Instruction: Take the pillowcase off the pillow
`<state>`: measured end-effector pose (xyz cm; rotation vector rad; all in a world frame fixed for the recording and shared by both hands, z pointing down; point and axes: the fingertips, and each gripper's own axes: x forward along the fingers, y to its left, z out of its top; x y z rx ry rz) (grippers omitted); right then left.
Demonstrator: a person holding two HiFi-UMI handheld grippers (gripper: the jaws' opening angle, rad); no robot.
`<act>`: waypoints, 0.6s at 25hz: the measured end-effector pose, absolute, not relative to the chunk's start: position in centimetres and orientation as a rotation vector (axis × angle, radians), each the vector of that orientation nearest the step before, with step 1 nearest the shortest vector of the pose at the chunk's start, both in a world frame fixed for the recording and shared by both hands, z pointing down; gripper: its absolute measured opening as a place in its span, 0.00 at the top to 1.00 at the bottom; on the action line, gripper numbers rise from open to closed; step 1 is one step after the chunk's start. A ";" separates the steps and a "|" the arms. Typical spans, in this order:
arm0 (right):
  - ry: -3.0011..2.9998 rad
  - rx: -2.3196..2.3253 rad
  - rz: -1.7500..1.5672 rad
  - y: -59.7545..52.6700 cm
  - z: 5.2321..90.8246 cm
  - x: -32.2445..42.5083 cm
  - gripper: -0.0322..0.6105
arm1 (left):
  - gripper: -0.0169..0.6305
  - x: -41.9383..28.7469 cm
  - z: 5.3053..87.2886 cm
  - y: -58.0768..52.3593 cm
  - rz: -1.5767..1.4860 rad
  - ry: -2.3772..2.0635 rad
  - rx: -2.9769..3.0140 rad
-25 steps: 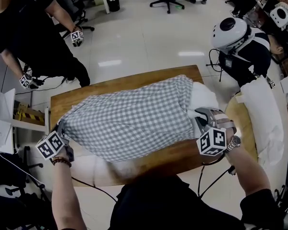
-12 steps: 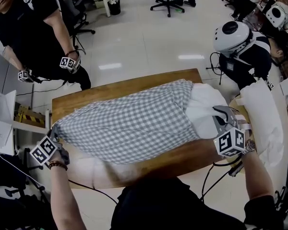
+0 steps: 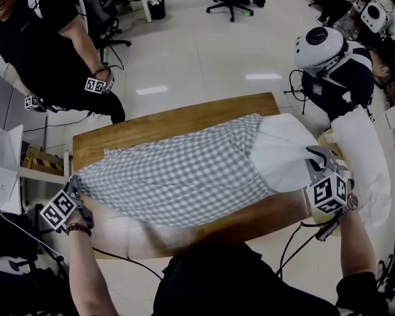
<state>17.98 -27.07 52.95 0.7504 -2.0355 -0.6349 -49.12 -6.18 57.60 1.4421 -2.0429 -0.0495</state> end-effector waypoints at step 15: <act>-1.919 0.904 -0.487 -31.5 51.3 27.8 0.92 | 0.96 -49.3 57.1 -6.4 0.008 -2.047 1.447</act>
